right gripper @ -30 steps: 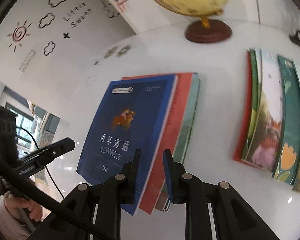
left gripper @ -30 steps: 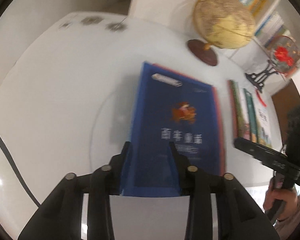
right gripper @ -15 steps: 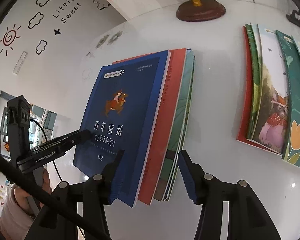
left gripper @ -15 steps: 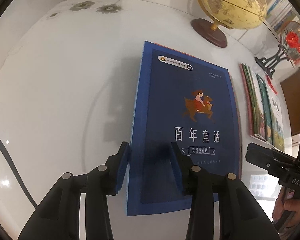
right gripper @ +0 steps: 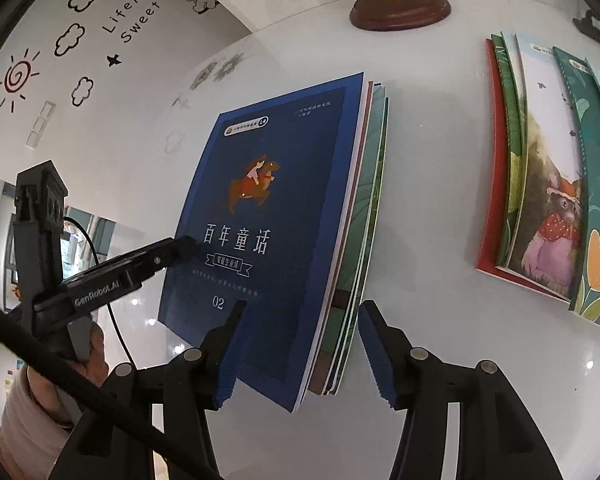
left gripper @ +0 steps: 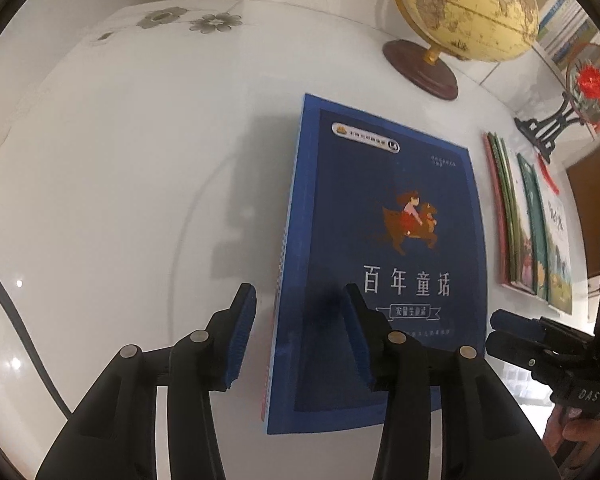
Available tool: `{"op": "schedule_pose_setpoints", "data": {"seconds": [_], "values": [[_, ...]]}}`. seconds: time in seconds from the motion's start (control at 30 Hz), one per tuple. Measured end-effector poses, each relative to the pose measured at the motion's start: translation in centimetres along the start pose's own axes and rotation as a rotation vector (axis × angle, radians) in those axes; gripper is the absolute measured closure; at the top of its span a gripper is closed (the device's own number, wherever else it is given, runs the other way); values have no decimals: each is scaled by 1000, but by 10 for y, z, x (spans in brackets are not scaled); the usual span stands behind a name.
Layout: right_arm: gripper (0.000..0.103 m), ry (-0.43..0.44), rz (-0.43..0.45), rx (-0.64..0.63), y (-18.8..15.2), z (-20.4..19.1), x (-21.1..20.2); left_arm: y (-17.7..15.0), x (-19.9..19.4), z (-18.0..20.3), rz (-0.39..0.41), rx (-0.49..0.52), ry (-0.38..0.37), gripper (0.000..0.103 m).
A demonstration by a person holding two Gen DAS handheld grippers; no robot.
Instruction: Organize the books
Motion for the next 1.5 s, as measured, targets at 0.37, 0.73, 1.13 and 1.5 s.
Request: {"op": "schedule_pose_setpoints", "data": {"seconds": [0.37, 0.73, 1.13, 1.5], "values": [[49, 68, 103, 69, 8, 33, -42, 27, -40, 52, 87, 60, 37, 60], [48, 41, 259, 95, 8, 81, -121, 45, -62, 146, 214, 171, 23, 60], [47, 34, 362, 189, -4, 150, -188, 41, -59, 239, 221, 264, 9, 60], [47, 36, 411, 247, -11, 200, -227, 36, -53, 288, 228, 295, 12, 60]]}}
Point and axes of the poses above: each gripper's, at about its wrist camera, not at the fingertips, and x roughly the way its jaws point, z to its right, y to its top, the point moved 6 cm from there along x, roughly the way its jaws point
